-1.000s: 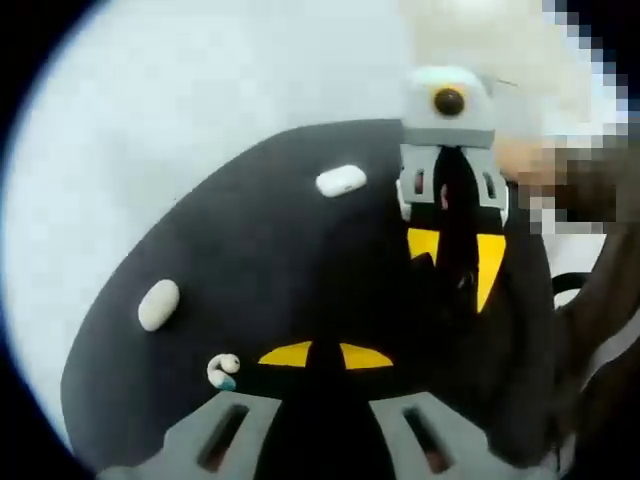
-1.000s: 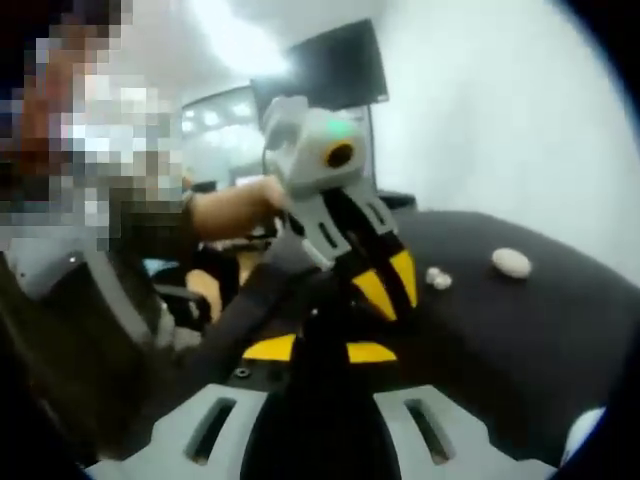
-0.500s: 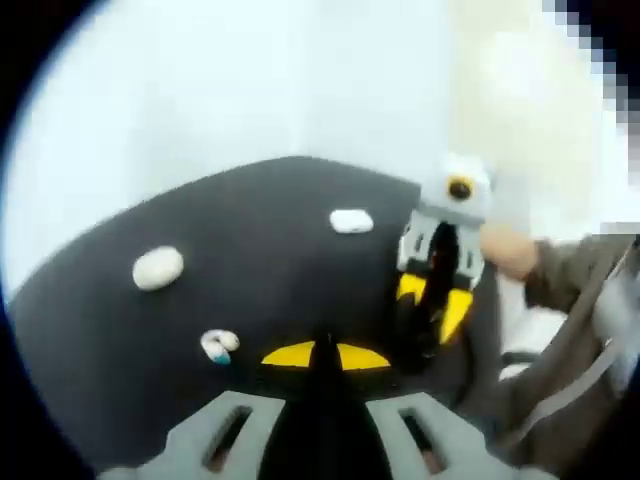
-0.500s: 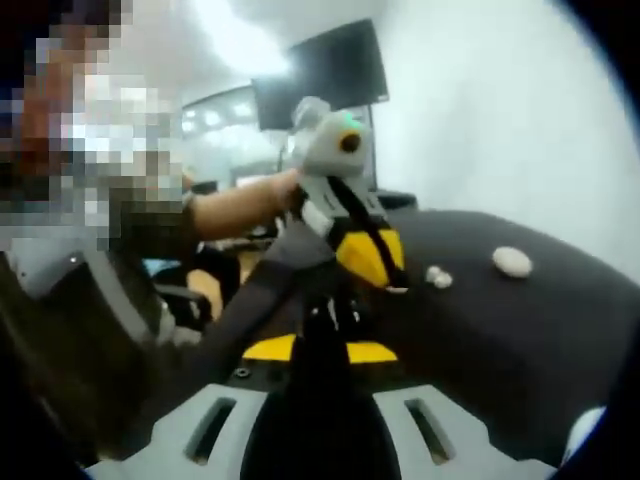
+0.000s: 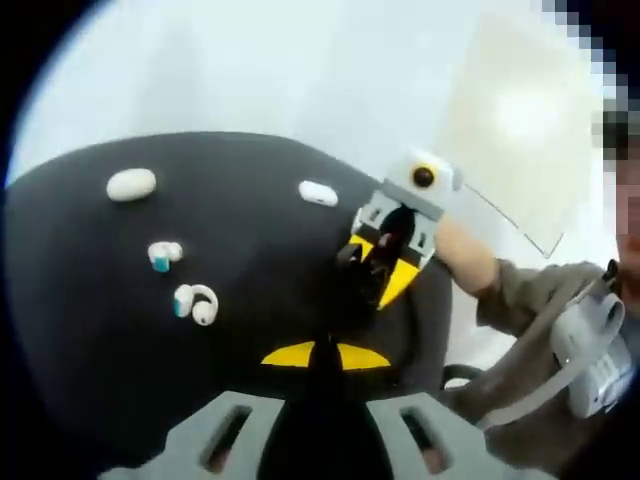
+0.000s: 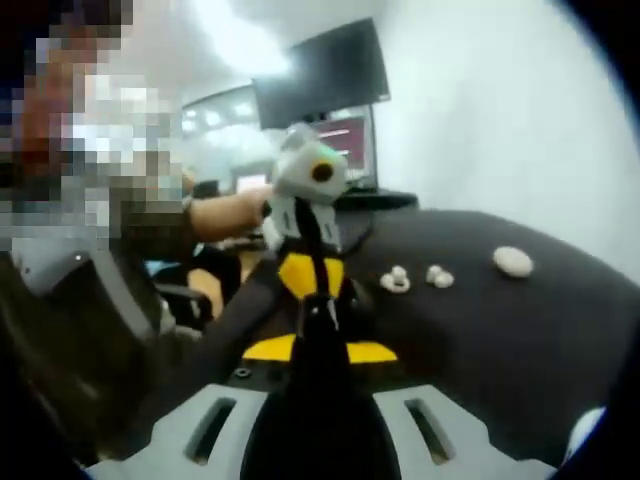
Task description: Pick up three earphones and place each one into its charging case using tactile feedback, ensure that each earphone is properly inserted and securely positioned inside the case.
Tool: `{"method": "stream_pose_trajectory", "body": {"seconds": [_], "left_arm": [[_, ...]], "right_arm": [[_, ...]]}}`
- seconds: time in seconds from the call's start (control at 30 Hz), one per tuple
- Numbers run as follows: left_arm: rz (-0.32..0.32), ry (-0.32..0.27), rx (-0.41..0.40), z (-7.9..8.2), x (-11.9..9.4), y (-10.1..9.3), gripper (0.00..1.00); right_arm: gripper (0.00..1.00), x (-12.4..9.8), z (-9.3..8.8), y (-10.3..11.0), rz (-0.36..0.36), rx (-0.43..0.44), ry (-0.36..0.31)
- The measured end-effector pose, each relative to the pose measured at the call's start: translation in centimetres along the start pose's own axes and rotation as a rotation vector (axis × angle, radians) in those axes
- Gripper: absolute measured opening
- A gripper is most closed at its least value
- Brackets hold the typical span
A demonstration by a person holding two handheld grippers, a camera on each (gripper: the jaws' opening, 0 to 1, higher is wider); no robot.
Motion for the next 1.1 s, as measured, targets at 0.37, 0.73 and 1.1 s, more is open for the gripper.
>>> {"method": "stream_pose_trajectory", "body": {"seconds": [0.37,0.73,1.1], "left_arm": [[0.036,-0.063,0.069,1.6,-2.4,1.8,0.12],[-0.093,0.204,0.383,3.9,-0.9,0.7,0.15],[-0.067,0.434,0.495,4.1,0.7,1.1,0.12]], "right_arm": [[0.18,-0.1,-0.1,-0.1,0.004,0.003,-0.001],[0.18,0.0,-0.1,0.0,0.006,0.005,0.001],[0.18,0.0,-0.2,0.1,0.008,0.001,0.003]]}}
Point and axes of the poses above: the point that each gripper's makers call its tool centre point, and the gripper's own axes: x roughly forward along the fingers, y roughly to its left, z roughly out of its top, the point moved 7 cm from there along -x, roughly backward along the fingers, and after that the axes turned 9 degrees about -z, right-handed, at the moved point
